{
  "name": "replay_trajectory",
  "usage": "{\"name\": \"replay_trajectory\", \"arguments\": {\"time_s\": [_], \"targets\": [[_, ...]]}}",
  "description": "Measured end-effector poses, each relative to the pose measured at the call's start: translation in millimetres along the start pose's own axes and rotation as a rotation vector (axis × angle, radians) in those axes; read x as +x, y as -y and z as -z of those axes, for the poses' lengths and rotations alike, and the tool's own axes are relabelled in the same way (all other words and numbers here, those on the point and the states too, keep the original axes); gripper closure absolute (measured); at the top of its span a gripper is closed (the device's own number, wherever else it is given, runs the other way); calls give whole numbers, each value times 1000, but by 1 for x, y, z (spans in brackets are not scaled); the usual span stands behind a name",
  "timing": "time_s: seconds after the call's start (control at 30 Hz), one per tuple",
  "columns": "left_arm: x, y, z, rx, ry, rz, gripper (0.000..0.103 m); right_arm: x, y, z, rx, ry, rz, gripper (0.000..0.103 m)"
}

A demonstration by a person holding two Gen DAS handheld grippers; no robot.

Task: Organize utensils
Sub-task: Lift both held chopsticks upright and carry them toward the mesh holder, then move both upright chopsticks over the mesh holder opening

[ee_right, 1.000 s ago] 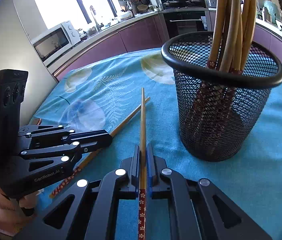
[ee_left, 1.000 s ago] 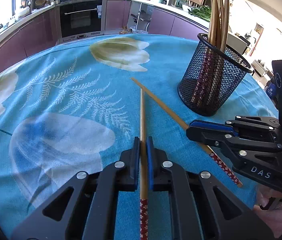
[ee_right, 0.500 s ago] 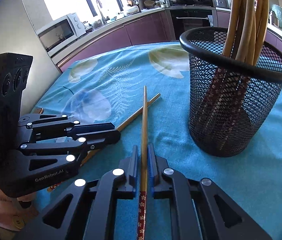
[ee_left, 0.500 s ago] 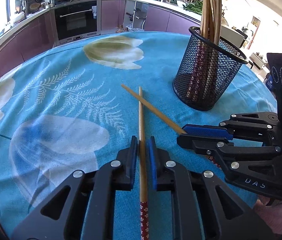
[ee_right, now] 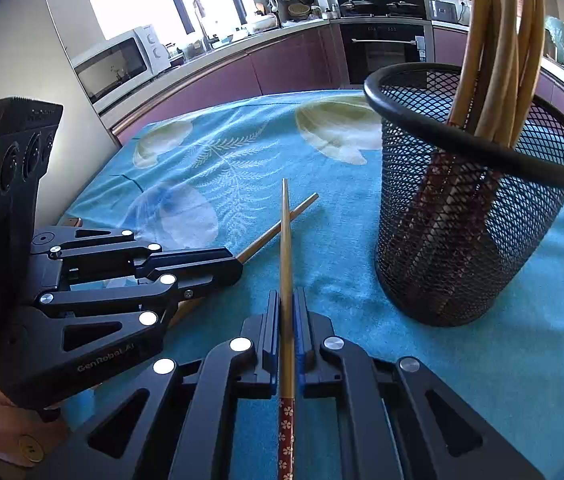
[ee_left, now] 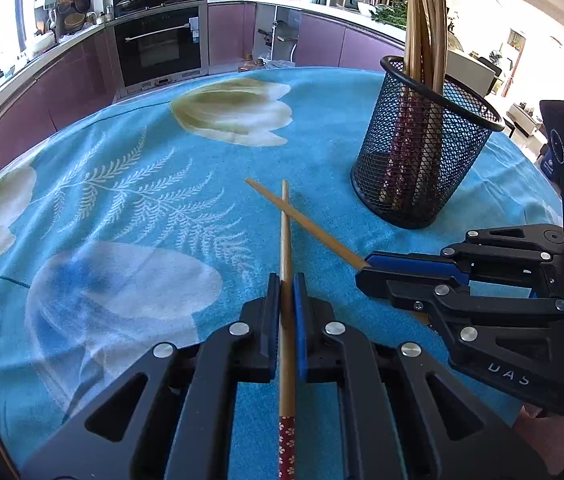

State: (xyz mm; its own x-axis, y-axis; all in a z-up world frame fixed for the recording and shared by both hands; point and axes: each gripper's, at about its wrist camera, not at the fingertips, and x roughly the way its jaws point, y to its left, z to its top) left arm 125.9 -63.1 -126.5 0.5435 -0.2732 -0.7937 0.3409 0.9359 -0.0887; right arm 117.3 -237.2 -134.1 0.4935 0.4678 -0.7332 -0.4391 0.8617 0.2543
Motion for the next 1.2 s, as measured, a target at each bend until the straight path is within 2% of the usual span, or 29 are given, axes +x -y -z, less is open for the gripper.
{"name": "replay_trajectory", "arguments": {"time_s": [0.47, 1.2], "targets": [[-31, 6, -4, 4, 67, 36, 96, -37, -3, -3, -8, 98, -47, 97], [-90, 12, -17, 8, 173, 247, 96, -90, 10, -6, 30, 241, -69, 97]]}}
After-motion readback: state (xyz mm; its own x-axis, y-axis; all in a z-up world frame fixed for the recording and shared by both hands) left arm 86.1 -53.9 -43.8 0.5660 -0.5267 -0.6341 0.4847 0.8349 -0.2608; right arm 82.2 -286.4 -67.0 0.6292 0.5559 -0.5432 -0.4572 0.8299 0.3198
